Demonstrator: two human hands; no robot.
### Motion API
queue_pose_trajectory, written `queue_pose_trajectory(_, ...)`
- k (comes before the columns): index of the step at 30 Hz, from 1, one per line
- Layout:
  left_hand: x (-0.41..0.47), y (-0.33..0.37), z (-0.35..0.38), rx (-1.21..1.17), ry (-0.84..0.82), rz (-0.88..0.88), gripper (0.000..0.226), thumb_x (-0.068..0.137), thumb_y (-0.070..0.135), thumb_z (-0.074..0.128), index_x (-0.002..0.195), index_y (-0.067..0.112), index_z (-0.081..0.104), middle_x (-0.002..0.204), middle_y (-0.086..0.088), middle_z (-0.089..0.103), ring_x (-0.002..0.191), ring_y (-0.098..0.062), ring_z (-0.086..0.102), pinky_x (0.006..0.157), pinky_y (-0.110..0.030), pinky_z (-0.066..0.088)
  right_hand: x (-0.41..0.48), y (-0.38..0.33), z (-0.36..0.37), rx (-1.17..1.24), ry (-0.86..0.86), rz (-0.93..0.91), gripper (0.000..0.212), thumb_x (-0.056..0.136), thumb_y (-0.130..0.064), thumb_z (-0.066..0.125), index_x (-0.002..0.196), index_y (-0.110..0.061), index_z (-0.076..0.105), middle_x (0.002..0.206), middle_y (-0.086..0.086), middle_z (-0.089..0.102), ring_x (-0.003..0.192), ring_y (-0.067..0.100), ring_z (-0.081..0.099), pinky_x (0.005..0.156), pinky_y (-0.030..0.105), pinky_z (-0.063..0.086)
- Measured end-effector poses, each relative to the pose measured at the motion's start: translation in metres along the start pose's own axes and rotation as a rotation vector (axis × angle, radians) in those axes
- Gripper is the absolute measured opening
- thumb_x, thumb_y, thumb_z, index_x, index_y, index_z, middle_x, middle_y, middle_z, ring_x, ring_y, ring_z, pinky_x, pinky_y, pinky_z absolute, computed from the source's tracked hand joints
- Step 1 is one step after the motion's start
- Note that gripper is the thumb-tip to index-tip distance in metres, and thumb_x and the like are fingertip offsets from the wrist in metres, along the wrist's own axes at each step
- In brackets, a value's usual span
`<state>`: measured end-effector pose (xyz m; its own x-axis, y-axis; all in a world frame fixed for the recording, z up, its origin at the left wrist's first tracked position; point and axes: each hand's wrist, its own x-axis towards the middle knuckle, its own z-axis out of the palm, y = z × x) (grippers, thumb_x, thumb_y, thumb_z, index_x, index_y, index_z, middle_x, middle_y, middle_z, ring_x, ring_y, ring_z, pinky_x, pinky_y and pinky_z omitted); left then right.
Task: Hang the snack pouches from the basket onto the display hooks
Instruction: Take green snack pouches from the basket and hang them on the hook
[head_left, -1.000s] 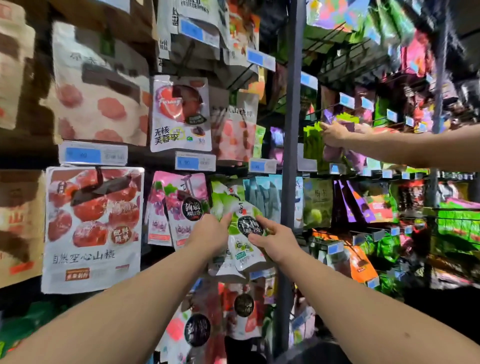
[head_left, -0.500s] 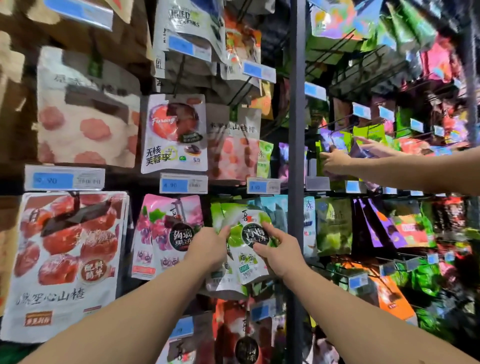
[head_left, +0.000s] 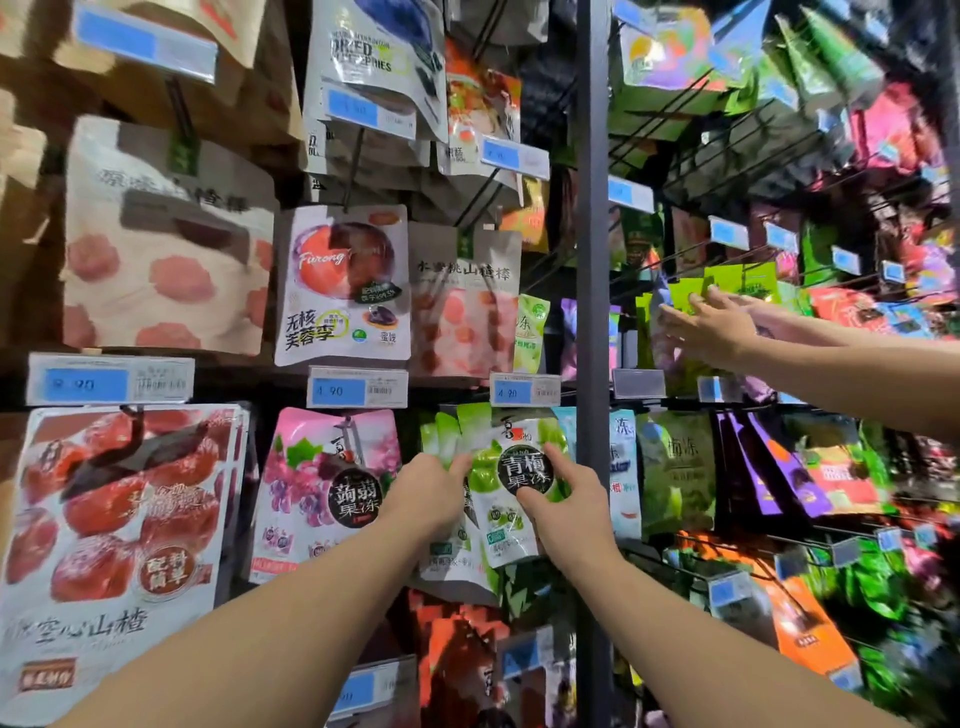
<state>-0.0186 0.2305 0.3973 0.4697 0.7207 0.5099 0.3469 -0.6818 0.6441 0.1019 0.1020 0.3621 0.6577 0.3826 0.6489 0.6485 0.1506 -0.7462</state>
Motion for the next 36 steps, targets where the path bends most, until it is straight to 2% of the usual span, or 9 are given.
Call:
queue_pose_trajectory(3, 0.006, -0.002, 0.005, 0.023, -0.020, -0.002, 0.065, 0.102, 0.056, 0.044, 0.095, -0.005, 0.064, 0.072, -0.013, 0.064, 0.060, -0.024, 0.055, 0.067, -0.034, 0.051, 0.006, 0.004, 0.002, -0.010, -0.010, 0.020, 0.072, 0.085, -0.022, 0.079, 0.150, -0.023, 0.049, 0.137, 0.000, 0.056, 0.120, 0.010, 0.055, 0.111, 0.033, 0.044)
queue_pose_trajectory(6, 0.008, -0.006, 0.011, 0.043, -0.040, -0.017, 0.065, 0.101, 0.056, 0.044, 0.105, -0.007, 0.064, 0.094, -0.020, 0.070, 0.069, -0.032, 0.062, 0.074, -0.039, 0.054, 0.008, 0.010, 0.003, -0.005, -0.016, 0.028, 0.073, 0.084, -0.023, 0.081, 0.150, -0.023, 0.050, 0.134, 0.000, 0.056, 0.117, 0.011, 0.057, 0.108, 0.031, 0.046)
queue_pose_trajectory(12, 0.004, -0.004, 0.011, 0.044, -0.047, -0.030, 0.065, 0.101, 0.056, 0.044, 0.109, -0.005, 0.064, 0.098, -0.020, 0.071, 0.092, -0.038, 0.071, 0.079, -0.043, 0.057, 0.009, 0.014, 0.001, 0.007, -0.041, 0.045, 0.074, 0.083, -0.024, 0.080, 0.150, -0.025, 0.049, 0.132, -0.001, 0.056, 0.110, 0.010, 0.060, 0.101, 0.030, 0.051)
queue_pose_trajectory(16, -0.001, -0.005, 0.008, 0.037, -0.045, -0.025, 0.063, 0.099, 0.060, 0.043, 0.083, 0.003, 0.063, 0.067, -0.011, 0.061, 0.071, -0.036, 0.065, 0.082, -0.052, 0.058, 0.006, 0.017, 0.002, 0.014, -0.087, 0.044, 0.073, 0.088, -0.024, 0.076, 0.153, -0.025, 0.044, 0.135, 0.000, 0.052, 0.110, 0.006, 0.056, 0.096, 0.022, 0.045)
queue_pose_trajectory(19, -0.012, -0.012, 0.006, 0.035, 0.006, -0.013, 0.061, 0.099, 0.062, 0.042, 0.063, 0.012, 0.046, 0.064, -0.013, 0.057, 0.068, -0.037, 0.064, 0.068, -0.039, 0.054, 0.003, 0.022, 0.005, 0.049, -0.114, 0.068, 0.076, 0.084, -0.025, 0.070, 0.154, -0.033, 0.040, 0.131, 0.010, 0.056, 0.095, 0.015, 0.063, 0.075, 0.027, 0.057)
queue_pose_trajectory(24, -0.038, -0.028, -0.009, 0.050, 0.087, 0.022, 0.064, 0.104, 0.055, 0.039, 0.056, 0.013, 0.039, 0.051, -0.002, 0.042, 0.047, -0.021, 0.042, 0.051, -0.031, 0.036, 0.007, 0.028, 0.017, 0.072, -0.139, 0.103, 0.075, 0.090, -0.005, 0.059, 0.157, -0.031, 0.035, 0.132, 0.015, 0.053, 0.084, 0.023, 0.062, 0.055, 0.020, 0.051)
queue_pose_trajectory(27, -0.047, -0.036, -0.018, 0.010, 0.144, 0.004, 0.060, 0.105, 0.051, 0.039, 0.059, 0.012, 0.039, 0.051, -0.002, 0.042, 0.046, -0.019, 0.041, 0.047, -0.030, 0.029, 0.009, 0.027, 0.025, 0.073, -0.142, 0.135, 0.075, 0.093, 0.000, 0.053, 0.157, -0.033, 0.034, 0.141, 0.003, 0.040, 0.094, 0.030, 0.065, 0.054, 0.025, 0.055)
queue_pose_trajectory(31, -0.051, -0.051, -0.021, -0.040, 0.200, 0.008, 0.059, 0.103, 0.054, 0.040, 0.062, 0.012, 0.041, 0.053, -0.002, 0.046, 0.046, -0.019, 0.043, 0.046, -0.030, 0.031, 0.016, 0.027, 0.038, 0.034, -0.141, 0.164, 0.072, 0.095, 0.002, 0.049, 0.159, -0.027, 0.031, 0.149, -0.002, 0.033, 0.077, 0.013, 0.062, 0.058, 0.031, 0.057)
queue_pose_trajectory(36, -0.047, -0.061, -0.020, -0.097, 0.237, 0.058, 0.060, 0.103, 0.053, 0.043, 0.060, 0.011, 0.047, 0.051, -0.003, 0.051, 0.045, -0.020, 0.046, 0.046, -0.031, 0.034, 0.029, 0.033, 0.059, -0.082, -0.146, 0.178, 0.070, 0.090, 0.001, 0.048, 0.153, -0.029, 0.041, 0.147, 0.001, 0.035, 0.091, 0.028, 0.066, 0.061, 0.032, 0.057)
